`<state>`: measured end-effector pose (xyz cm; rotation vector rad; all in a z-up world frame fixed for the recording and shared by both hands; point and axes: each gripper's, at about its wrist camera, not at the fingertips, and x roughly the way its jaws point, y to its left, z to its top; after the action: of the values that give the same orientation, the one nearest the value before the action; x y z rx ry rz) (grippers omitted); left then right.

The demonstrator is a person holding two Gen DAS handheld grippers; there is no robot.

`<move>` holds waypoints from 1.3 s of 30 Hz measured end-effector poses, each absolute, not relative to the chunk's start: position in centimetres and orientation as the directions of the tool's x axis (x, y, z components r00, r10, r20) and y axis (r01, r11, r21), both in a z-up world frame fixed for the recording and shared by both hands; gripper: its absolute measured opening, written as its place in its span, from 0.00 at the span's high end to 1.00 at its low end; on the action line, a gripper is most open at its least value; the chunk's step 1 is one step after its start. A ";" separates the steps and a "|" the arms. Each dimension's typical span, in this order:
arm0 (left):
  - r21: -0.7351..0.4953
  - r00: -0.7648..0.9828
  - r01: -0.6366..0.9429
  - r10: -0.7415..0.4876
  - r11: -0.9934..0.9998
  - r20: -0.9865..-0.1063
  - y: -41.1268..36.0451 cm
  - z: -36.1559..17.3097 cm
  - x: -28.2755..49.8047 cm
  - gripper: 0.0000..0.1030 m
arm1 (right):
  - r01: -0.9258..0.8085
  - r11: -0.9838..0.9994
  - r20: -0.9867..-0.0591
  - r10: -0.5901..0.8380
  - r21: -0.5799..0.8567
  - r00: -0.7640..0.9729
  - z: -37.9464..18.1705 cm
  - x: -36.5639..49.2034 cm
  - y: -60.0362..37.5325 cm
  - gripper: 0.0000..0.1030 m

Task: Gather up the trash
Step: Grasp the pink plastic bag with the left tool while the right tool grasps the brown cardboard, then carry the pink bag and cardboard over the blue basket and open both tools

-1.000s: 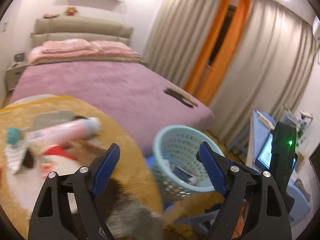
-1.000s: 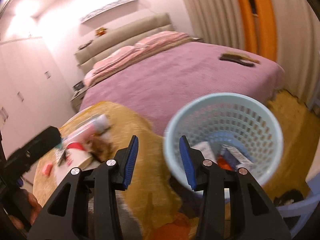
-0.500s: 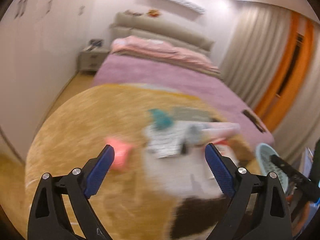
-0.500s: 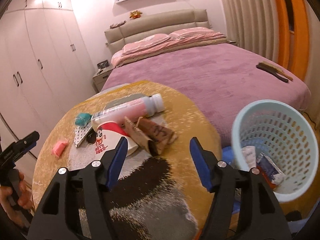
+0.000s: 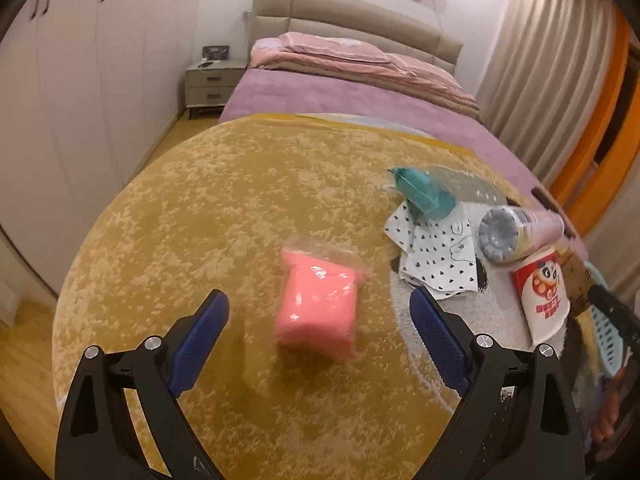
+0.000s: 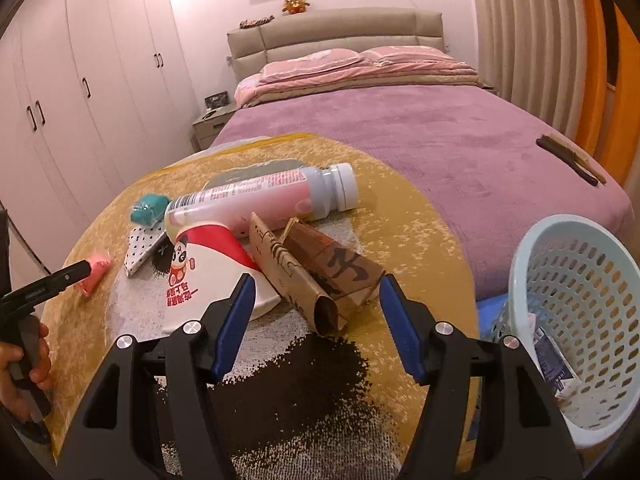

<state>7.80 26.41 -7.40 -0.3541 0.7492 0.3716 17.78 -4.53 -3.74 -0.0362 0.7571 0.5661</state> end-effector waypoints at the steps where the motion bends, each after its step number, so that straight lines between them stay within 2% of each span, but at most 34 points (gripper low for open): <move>1: -0.167 0.669 -0.443 0.200 0.881 -0.716 26.2 -7.5 8.1 0.16 | -0.501 0.849 -0.660 0.473 0.165 0.584 -3.8 17.9 -4.3 0.41; 2: -0.162 0.662 -0.446 0.203 0.880 -0.721 26.1 -7.7 8.2 0.17 | -0.504 0.848 -0.662 0.472 0.161 0.582 -3.9 18.0 -4.2 0.41; 4: -0.173 0.648 -0.447 0.183 0.878 -0.740 26.2 -8.4 8.6 0.33 | -0.509 0.846 -0.666 0.472 0.158 0.577 -4.0 18.2 -3.9 0.46; 8: -0.146 0.638 -0.467 0.218 0.872 -0.738 26.1 -8.5 8.3 0.42 | -0.525 0.834 -0.679 0.484 0.168 0.552 -4.4 18.5 -3.5 0.59; 9: -0.142 0.638 -0.471 0.225 0.870 -0.736 26.2 -8.5 8.1 0.47 | -0.531 0.829 -0.683 0.491 0.175 0.541 -4.5 18.6 -3.5 0.65; 12: -0.152 0.647 -0.467 0.220 0.871 -0.730 26.1 -8.3 7.7 0.62 | -0.544 0.819 -0.684 0.504 0.185 0.527 -4.6 18.6 -3.5 0.71; 16: -0.166 0.659 -0.456 0.207 0.874 -0.723 25.7 -8.0 7.3 0.62 | -0.561 0.808 -0.681 0.513 0.178 0.522 -4.5 18.1 -3.4 0.86; 21: -0.183 0.692 -0.433 0.196 0.883 -0.695 24.7 -7.2 6.6 0.62 | -0.581 0.794 -0.666 0.532 0.179 0.523 -4.0 16.7 -3.6 0.95; 30: -0.218 0.758 -0.353 0.141 0.910 -0.637 21.8 -5.1 5.7 0.62 | -0.562 0.807 -0.621 0.536 0.179 0.572 -1.8 15.2 -5.6 0.96; 39: -0.201 0.811 -0.227 0.071 0.953 -0.581 16.7 -2.1 7.1 0.63 | -0.531 0.826 -0.574 0.531 0.188 0.624 0.6 14.3 -8.5 0.96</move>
<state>7.12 16.73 -2.15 -0.2682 0.6057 0.1612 14.26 -8.48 0.60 0.0007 0.6586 0.6095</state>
